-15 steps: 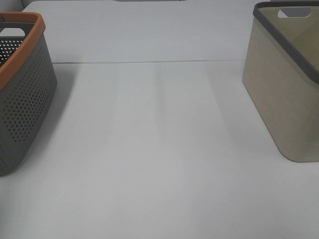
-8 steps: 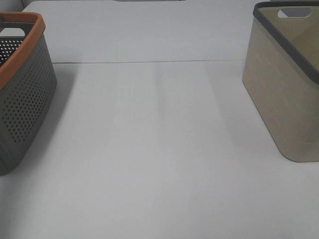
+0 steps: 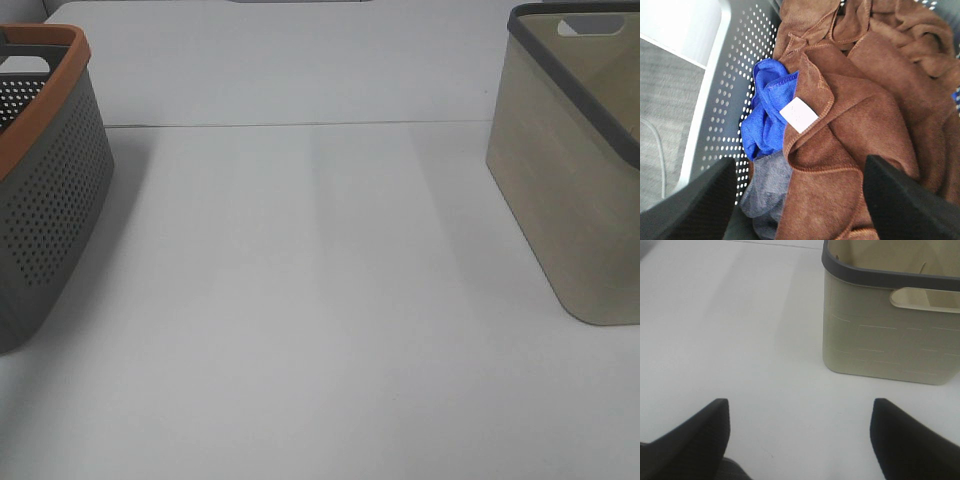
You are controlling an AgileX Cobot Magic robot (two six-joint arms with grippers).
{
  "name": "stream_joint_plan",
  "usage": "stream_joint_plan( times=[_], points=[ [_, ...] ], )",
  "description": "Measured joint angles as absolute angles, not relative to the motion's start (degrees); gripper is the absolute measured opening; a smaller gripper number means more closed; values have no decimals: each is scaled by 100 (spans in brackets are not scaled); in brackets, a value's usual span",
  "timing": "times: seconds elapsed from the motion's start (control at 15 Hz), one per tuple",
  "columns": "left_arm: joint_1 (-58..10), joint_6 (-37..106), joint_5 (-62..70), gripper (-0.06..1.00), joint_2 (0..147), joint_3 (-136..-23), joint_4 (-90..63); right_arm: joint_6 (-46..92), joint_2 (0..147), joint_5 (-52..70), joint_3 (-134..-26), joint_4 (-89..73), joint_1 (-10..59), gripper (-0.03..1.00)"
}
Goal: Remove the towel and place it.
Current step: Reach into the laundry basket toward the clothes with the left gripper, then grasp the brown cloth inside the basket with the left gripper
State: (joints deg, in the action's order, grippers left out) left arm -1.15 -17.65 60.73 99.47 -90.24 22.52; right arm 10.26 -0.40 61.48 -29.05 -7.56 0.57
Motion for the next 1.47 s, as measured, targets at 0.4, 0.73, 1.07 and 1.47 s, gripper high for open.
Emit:
stream_joint_plan(
  times=[0.4, 0.73, 1.07, 1.47],
  points=[
    [665, -1123, 6904, 68, 11992, -11385, 573, 1026, -40, 6148, -2905, -779, 57, 74],
    [865, -1094, 6944, 68, 12657, -11408, 304, 1026, -40, 6148, -2905, -785, 57, 74],
    [865, -1071, 6778, 53, 12869, -11419, 115, 1026, -40, 6148, -2905, -791, 57, 74],
    [865, -917, 6898, 3, 12869, -11499, 115, 1026, -40, 6148, -2905, -791, 57, 74]
  ],
)
